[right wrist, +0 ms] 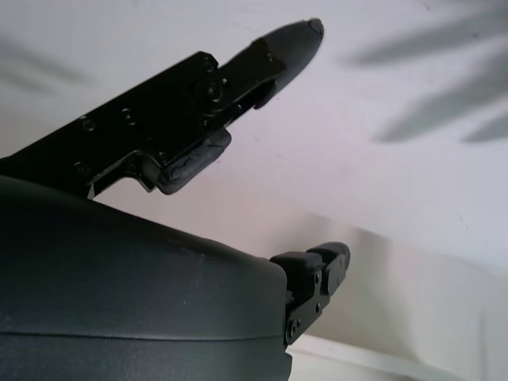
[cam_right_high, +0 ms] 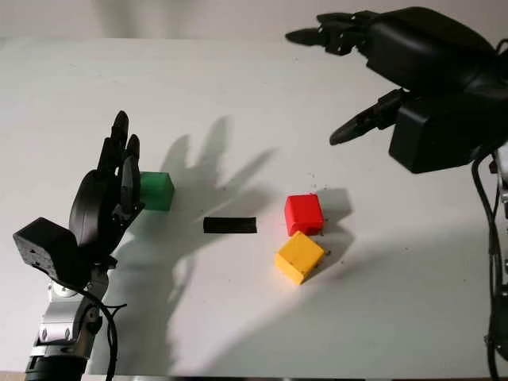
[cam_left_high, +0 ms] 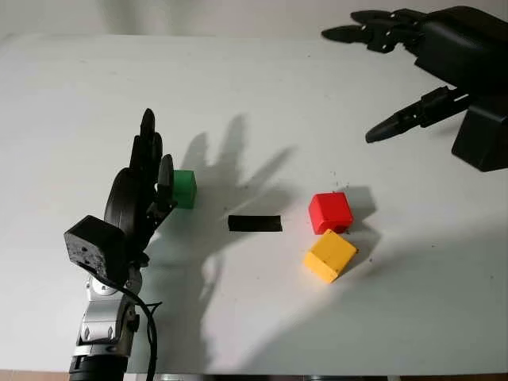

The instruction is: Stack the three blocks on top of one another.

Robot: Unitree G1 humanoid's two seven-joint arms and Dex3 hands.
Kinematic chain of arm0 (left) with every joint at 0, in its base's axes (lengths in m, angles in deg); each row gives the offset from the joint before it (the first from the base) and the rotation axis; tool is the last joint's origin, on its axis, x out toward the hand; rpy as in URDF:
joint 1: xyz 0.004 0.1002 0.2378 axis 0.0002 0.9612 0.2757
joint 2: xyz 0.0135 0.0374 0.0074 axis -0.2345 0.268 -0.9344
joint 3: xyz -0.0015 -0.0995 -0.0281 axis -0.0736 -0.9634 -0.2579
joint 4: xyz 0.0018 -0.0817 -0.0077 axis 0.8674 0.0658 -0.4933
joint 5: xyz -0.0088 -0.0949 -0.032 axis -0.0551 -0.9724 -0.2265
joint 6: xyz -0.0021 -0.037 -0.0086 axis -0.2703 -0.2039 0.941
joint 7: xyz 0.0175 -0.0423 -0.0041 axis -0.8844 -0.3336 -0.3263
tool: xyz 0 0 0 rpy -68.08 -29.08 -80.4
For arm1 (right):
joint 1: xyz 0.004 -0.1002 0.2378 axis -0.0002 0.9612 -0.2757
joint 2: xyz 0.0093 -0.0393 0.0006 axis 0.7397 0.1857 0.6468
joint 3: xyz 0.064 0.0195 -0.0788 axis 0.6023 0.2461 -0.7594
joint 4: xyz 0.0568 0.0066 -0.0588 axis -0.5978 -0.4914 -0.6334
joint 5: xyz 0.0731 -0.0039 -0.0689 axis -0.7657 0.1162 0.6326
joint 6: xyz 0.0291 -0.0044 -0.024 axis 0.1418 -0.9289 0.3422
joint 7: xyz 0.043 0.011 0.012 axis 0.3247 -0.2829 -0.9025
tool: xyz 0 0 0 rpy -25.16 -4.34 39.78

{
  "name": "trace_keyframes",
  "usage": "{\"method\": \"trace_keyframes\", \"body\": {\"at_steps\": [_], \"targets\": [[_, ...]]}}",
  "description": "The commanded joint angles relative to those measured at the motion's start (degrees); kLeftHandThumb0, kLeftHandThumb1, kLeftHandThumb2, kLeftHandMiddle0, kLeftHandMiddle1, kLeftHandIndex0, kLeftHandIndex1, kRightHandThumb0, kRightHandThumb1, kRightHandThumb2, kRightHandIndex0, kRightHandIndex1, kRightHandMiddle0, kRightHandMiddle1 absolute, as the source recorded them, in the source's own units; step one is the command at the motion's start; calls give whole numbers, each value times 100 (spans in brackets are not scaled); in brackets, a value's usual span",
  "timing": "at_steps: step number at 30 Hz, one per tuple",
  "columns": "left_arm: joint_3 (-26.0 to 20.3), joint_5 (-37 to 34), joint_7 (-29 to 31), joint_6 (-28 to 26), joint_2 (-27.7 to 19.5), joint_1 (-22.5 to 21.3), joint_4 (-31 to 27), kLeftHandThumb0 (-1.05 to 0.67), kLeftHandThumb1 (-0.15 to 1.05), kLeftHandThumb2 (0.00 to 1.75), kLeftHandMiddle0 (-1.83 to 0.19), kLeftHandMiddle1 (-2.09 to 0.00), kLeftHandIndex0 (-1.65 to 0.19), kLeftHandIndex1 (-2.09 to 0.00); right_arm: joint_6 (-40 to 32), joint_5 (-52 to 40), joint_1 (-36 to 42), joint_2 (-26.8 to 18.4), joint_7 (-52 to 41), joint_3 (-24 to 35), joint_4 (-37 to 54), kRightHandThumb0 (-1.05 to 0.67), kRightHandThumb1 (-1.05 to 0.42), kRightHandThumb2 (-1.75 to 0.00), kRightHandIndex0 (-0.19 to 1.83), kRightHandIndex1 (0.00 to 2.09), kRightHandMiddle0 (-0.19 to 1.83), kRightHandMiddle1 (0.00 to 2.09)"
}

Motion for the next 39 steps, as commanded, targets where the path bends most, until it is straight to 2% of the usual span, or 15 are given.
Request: {"method": "trace_keyframes", "body": {"at_steps": [1,10,17,27,32,39], "targets": [[-2,-12,23,58,-5,-59,26,-77,105,66,14,-5,12,-6,396,228,-247,-214,140,-138,-259,-64,-74,-6,21,9,34,15],[-29,-29,39,-21,-28,-82,-20,-77,105,66,14,-6,12,-5,1585,920,-262,-344,753,-490,-753,-54,-77,-6,25,7,41,13],[-68,-94,122,29,-60,-112,4,-77,105,65,12,-6,14,-5,2097,1061,45,-445,894,-655,-718,-49,-79,-6,21,5,40,10],[-66,-67,154,24,-57,-122,8,-77,105,66,13,-5,14,-5,2390,1081,540,-272,1188,-699,-597,-50,-77,-5,18,4,43,10],[-63,-59,94,-42,-32,-91,-44,-78,105,65,13,-6,13,-6,2454,1106,674,-120,1346,-802,-670,-45,-80,-6,17,4,44,9],[-63,-32,42,-97,-37,-20,-138,-78,105,65,12,-6,12,-6,2526,1540,716,58,1768,-930,-758,-45,-82,-6,15,4,41,8]]}}
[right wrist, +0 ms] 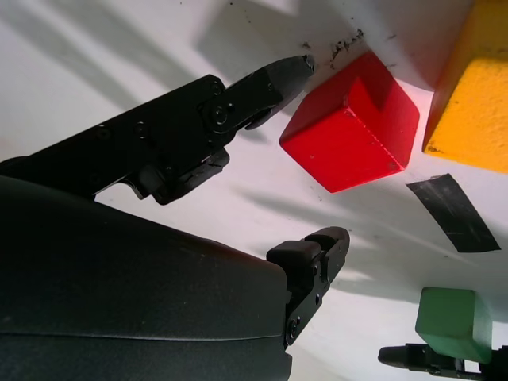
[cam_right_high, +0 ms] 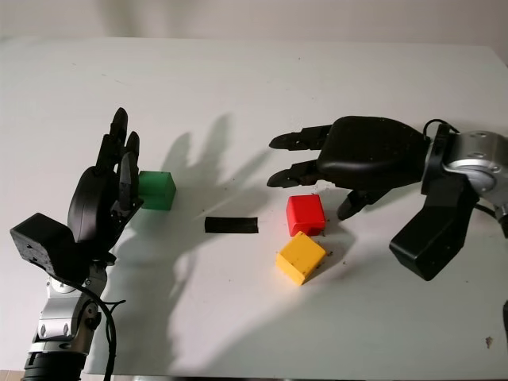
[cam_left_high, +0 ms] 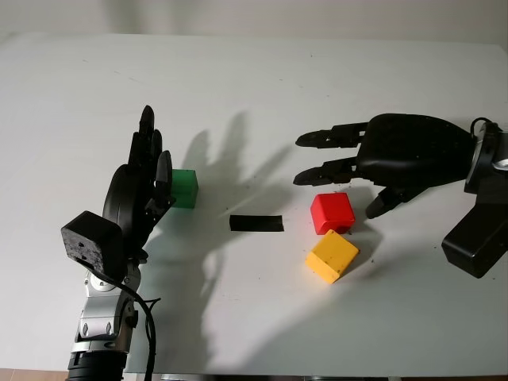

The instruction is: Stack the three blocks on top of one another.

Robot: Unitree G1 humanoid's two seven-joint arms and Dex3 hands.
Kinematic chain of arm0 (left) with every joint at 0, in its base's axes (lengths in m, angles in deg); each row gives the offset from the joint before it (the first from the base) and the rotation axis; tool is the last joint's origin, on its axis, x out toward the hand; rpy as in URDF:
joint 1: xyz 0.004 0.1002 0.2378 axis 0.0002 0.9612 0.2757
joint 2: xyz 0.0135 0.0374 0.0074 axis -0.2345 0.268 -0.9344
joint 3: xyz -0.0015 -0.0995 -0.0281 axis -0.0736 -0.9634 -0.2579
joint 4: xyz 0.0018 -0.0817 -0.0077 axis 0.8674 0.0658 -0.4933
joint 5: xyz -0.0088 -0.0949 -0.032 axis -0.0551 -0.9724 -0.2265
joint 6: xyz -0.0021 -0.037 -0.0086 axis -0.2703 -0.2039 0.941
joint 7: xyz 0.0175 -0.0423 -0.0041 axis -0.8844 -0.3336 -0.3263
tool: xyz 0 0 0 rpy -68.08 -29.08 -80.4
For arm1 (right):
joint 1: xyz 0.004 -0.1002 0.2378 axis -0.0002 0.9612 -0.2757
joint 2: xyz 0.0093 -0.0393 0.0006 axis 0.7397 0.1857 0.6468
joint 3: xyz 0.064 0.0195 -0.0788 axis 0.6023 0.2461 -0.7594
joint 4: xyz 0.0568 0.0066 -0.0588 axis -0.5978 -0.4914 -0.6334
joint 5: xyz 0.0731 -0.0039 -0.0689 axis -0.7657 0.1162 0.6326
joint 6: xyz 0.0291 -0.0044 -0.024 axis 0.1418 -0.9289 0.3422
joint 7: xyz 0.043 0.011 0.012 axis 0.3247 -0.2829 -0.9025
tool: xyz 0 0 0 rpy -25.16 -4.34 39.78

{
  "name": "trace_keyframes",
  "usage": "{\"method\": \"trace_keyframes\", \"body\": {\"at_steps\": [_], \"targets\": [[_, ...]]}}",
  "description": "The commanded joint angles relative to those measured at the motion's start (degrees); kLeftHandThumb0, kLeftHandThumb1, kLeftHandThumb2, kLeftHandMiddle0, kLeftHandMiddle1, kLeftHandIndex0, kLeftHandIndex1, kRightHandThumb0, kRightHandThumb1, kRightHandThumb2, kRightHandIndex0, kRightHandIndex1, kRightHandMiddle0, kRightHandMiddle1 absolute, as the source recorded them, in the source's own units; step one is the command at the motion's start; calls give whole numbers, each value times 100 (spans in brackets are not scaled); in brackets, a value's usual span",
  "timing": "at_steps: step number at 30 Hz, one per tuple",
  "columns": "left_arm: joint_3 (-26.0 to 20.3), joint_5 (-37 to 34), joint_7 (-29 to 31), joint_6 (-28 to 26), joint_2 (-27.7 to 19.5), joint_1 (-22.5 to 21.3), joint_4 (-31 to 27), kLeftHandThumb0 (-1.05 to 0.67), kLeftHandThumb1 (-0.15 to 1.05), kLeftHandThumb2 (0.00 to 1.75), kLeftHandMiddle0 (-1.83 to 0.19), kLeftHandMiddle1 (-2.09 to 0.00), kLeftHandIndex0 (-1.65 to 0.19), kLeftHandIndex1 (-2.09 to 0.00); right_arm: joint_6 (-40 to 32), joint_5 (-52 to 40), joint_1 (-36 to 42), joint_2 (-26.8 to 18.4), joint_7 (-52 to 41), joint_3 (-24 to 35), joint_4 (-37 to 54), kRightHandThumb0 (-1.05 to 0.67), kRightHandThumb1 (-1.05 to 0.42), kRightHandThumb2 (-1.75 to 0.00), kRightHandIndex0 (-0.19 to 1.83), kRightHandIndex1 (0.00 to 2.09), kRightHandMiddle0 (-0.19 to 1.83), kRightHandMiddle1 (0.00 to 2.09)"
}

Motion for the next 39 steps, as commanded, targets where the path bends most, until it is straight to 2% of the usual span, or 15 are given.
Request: {"method": "trace_keyframes", "body": {"at_steps": [1,12,18,27,29,30,32,33,35,39], "targets": [[-7,14,-32,-31,-8,74,-143,-78,105,64,12,-6,12,-6,43,74,51,50,110,-71,-54,-44,-82,-6,15,4,42,8],[-30,3,-8,-56,-35,185,-234,-78,105,63,11,-6,13,-5,87,295,58,179,399,-284,-233,-42,-84,-6,16,5,44,9],[-28,-22,16,-61,-33,188,-238,-78,105,64,12,-5,13,-5,198,431,85,189,782,-292,-323,-35,-87,-6,21,7,53,14],[-13,-20,9,-74,-10,191,-255,-77,105,64,12,-5,13,-6,307,365,68,159,911,-302,-416,-34,-90,-6,23,7,69,23],[-10,-16,9,-79,-13,195,-254,-77,105,64,12,-5,13,-5,317,332,62,163,908,-292,-434,-35,-90,-6,24,8,79,30],[-8,-19,15,-71,-15,194,-249,-77,105,64,12,-5,13,-5,323,339,56,161,923,-287,-442,-36,-89,-6,25,7,79,41],[-8,-30,32,-27,-11,188,-224,-76,105,64,12,-5,13,-5,344,346,18,148,933,-291,-484,-37,-88,-5,27,6,71,88],[-9,-34,38,-6,-8,183,-210,-76,105,64,12,-5,13,-5,350,356,3,143,943,-295,-500,-37,-88,-5,28,6,67,101],[-6,-22,23,-30,-2,180,-217,-76,105,64,11,-6,13,-5,374,332,-49,135,909,-314,-554,-37,-88,-5,29,6,62,118],[8,6,-12,-58,6,180,-233,-76,105,64,11,-6,12,-6,434,329,-109,133,912,-313,-654,-36,-89,-6,30,6,57,131]]}}
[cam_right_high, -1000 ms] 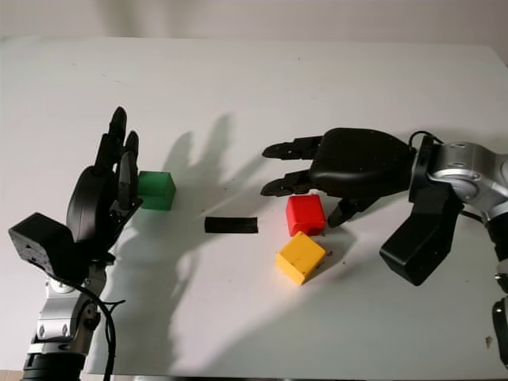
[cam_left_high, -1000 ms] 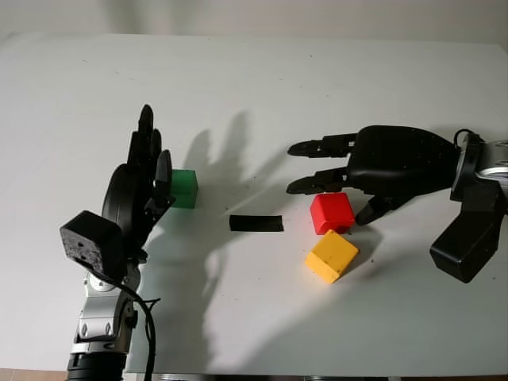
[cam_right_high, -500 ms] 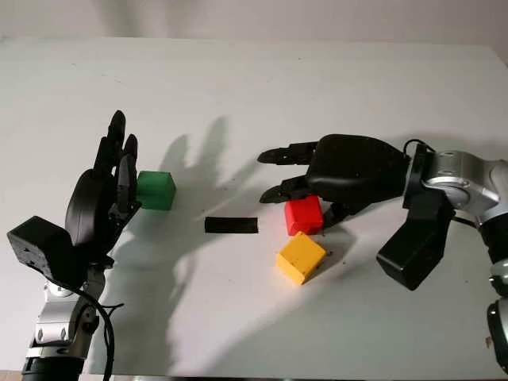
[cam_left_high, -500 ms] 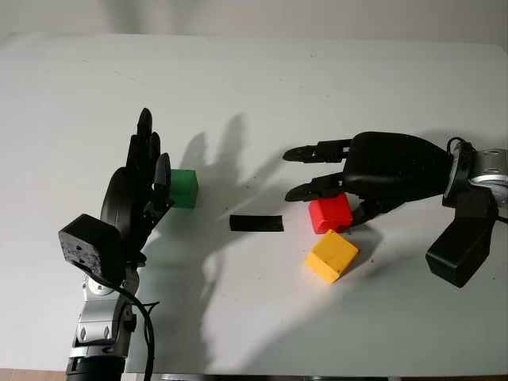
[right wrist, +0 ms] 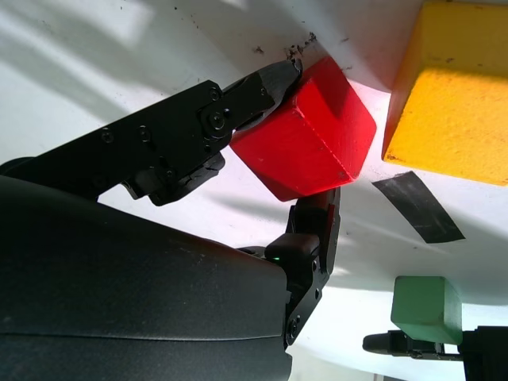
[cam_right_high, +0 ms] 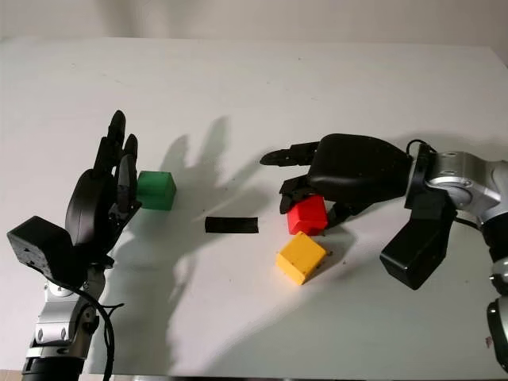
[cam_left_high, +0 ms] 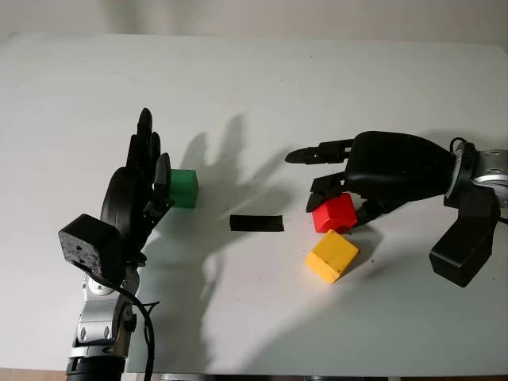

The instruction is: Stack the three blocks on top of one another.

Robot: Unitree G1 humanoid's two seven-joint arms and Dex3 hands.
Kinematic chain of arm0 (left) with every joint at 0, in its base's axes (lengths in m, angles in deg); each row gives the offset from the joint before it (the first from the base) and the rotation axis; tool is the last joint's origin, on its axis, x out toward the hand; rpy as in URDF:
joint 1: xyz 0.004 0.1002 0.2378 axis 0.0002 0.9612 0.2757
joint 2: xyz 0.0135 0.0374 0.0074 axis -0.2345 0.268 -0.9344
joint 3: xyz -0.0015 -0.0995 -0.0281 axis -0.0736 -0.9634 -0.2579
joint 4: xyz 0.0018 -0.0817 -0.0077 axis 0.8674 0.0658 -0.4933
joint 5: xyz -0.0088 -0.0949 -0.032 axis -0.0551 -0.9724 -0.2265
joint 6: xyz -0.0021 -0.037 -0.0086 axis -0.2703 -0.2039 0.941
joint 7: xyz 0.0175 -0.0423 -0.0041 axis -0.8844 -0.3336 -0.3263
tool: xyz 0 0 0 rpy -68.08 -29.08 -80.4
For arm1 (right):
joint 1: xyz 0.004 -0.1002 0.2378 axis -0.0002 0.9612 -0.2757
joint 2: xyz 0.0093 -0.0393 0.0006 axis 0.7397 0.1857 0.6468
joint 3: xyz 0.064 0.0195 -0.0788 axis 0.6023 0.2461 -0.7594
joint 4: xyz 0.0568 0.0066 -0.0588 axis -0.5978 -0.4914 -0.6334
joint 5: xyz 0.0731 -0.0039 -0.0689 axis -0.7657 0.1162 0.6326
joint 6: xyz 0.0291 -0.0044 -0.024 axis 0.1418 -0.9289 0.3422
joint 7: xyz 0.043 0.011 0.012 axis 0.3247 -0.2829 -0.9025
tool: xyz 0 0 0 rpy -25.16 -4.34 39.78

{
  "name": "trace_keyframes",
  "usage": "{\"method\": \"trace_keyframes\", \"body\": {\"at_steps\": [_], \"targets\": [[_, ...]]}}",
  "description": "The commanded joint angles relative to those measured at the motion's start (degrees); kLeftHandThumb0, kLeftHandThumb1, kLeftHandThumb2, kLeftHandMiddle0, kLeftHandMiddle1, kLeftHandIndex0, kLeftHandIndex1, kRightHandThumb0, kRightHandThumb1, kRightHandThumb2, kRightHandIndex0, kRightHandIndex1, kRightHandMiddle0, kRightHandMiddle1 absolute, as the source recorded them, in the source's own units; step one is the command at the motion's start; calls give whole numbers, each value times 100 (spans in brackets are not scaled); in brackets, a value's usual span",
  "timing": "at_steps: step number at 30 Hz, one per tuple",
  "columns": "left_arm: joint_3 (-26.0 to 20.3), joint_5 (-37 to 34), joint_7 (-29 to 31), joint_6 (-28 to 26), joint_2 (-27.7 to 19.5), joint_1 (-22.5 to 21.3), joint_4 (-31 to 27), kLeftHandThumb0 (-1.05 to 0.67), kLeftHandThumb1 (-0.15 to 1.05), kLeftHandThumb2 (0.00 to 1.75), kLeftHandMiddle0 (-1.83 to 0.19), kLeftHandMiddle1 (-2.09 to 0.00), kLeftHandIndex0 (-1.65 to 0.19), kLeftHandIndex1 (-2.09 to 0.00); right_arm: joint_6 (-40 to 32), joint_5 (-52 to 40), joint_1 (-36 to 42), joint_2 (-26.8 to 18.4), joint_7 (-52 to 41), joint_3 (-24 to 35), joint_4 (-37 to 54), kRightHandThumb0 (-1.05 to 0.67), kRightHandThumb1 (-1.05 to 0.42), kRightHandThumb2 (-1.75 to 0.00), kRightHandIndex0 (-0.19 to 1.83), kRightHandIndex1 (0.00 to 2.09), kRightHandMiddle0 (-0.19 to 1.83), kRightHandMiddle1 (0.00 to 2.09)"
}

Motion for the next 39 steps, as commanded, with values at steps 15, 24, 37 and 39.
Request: {"method": "trace_keyframes", "body": {"at_steps": [15,24,37,39], "targets": [[62,148,-45,-33,-12,57,-85,-77,105,65,12,-5,13,-5,-96,458,-663,101,559,-92,-299,-37,-90,-5,31,6,49,129],[81,154,-80,-3,31,94,-109,-76,105,65,12,-5,12,-5,-322,793,-1555,581,625,-515,-540,-34,-90,-6,35,7,56,119],[116,190,-140,78,110,109,-155,-76,105,66,13,-5,14,-5,-1236,-848,-2058,1402,-2169,-789,-392,-39,-93,-5,22,3,49,131],[107,168,-123,119,104,115,-138,-75,105,66,12,-5,14,-5,-1327,-1044,-1999,1453,-2453,-773,-307,-39,-95,-6,21,4,45,139]]}}
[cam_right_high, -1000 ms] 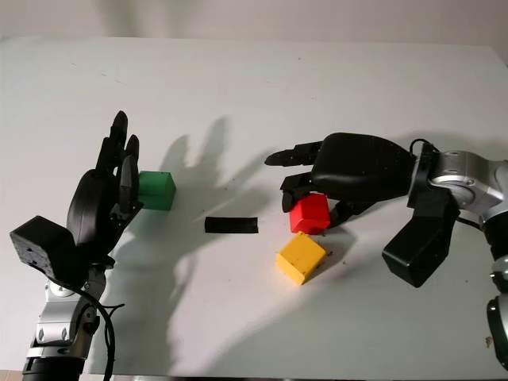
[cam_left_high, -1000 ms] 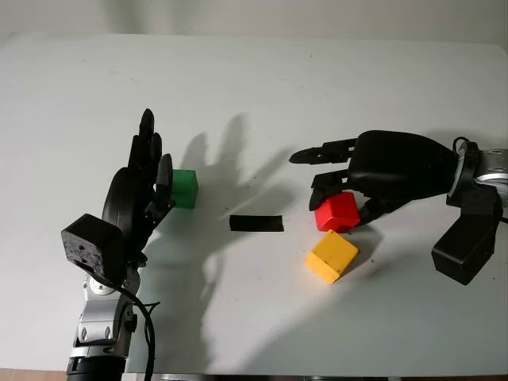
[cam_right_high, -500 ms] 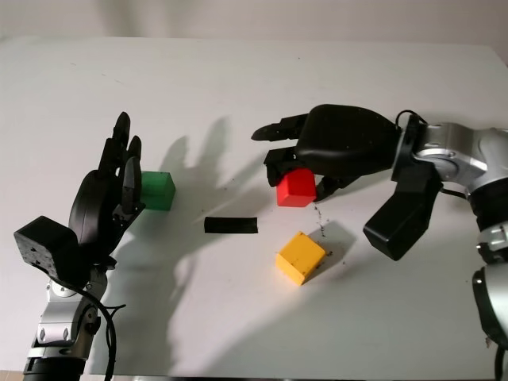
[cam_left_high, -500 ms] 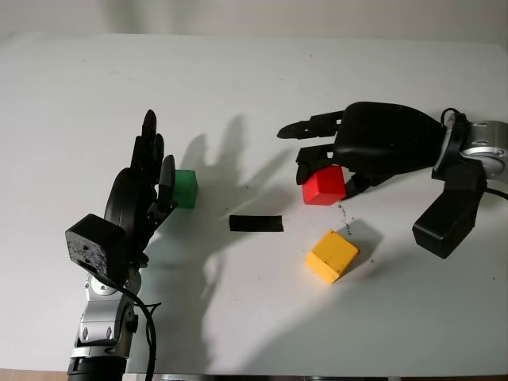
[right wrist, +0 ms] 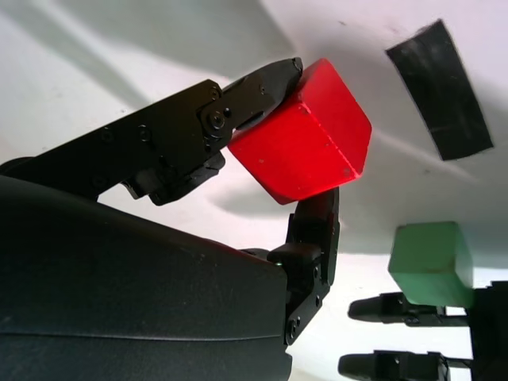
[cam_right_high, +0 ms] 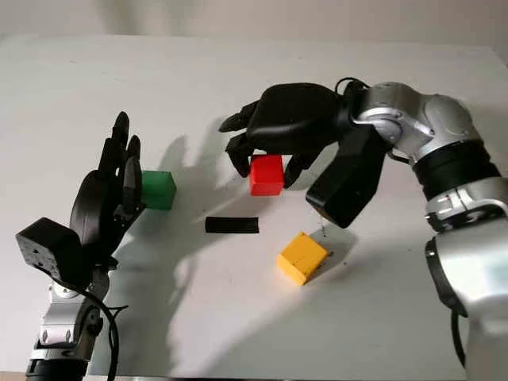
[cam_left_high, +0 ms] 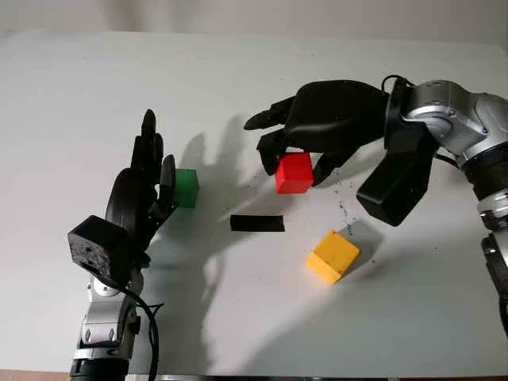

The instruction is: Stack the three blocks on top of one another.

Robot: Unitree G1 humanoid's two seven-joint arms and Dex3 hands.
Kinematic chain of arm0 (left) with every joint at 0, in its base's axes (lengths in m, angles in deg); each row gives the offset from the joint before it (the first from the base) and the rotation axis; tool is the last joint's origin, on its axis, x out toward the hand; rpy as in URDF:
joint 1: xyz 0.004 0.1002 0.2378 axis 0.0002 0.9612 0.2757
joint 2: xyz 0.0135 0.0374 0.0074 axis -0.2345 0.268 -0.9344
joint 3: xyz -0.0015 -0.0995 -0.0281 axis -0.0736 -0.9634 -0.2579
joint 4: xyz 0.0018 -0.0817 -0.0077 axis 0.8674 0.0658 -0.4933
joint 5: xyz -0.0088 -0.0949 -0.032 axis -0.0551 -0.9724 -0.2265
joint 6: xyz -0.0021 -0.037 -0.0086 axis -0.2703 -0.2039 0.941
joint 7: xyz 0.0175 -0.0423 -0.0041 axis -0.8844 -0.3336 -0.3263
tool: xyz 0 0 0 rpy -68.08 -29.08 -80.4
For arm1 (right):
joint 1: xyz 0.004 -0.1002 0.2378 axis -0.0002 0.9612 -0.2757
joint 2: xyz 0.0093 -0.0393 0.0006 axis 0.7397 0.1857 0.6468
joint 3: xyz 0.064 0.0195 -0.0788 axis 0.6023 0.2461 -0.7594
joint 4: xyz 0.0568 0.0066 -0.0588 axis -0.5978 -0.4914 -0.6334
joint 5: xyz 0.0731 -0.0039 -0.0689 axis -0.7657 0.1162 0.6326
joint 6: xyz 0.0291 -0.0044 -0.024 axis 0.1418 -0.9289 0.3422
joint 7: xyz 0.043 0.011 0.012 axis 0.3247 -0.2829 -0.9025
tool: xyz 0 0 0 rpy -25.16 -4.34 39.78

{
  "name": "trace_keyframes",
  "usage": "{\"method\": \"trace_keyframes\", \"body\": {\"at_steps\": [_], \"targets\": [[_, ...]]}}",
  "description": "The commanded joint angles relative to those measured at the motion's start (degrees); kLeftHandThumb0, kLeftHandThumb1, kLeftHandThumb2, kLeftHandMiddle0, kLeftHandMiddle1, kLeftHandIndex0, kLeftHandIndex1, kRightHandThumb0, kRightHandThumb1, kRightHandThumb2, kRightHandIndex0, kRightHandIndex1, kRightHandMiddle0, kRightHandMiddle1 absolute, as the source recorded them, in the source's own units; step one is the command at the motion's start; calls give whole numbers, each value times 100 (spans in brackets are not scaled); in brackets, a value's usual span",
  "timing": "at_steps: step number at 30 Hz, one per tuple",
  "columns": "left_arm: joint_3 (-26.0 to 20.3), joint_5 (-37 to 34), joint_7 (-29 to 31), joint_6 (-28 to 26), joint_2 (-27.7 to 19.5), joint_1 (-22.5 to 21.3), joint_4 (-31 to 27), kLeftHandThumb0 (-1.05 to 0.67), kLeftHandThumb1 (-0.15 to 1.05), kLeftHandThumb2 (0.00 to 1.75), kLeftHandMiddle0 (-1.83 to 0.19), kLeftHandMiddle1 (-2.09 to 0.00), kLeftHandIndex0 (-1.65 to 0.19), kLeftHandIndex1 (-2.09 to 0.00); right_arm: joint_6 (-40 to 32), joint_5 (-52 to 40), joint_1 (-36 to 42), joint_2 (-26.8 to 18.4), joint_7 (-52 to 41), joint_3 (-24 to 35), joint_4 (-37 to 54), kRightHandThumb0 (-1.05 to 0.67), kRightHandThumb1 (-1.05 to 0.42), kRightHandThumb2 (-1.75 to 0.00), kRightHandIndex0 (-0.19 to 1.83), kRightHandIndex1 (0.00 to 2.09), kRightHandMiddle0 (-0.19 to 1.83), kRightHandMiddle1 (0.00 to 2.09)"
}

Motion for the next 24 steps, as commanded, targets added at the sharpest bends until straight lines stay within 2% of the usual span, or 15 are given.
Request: {"method": "trace_keyframes", "body": {"at_steps": [1,7,12,21,24], "targets": [[0,-25,17,99,12,67,-53,-75,105,66,13,-5,14,-5,-62,-223,3,29,-183,29,166,-39,-95,-6,21,4,44,141],[4,-32,1,114,32,55,-11,-75,105,67,13,-5,14,-5,-217,-667,172,143,-626,37,229,-38,-99,-6,20,4,36,148],[2,-16,-38,112,37,52,-1,-75,105,67,12,-6,13,-6,-467,-962,292,192,-980,90,365,-42,-98,-5,18,4,35,145],[7,-4,-24,114,11,49,5,-75,105,67,13,-5,13,-5,-793,-1029,495,267,-1072,107,663,-31,-101,-6,17,4,37,137],[3,-29,-10,97,12,64,-20,-75,105,66,12,-5,13,-5,-832,-936,545,312,-943,99,633,-35,-99,-5,17,5,39,138]]}}
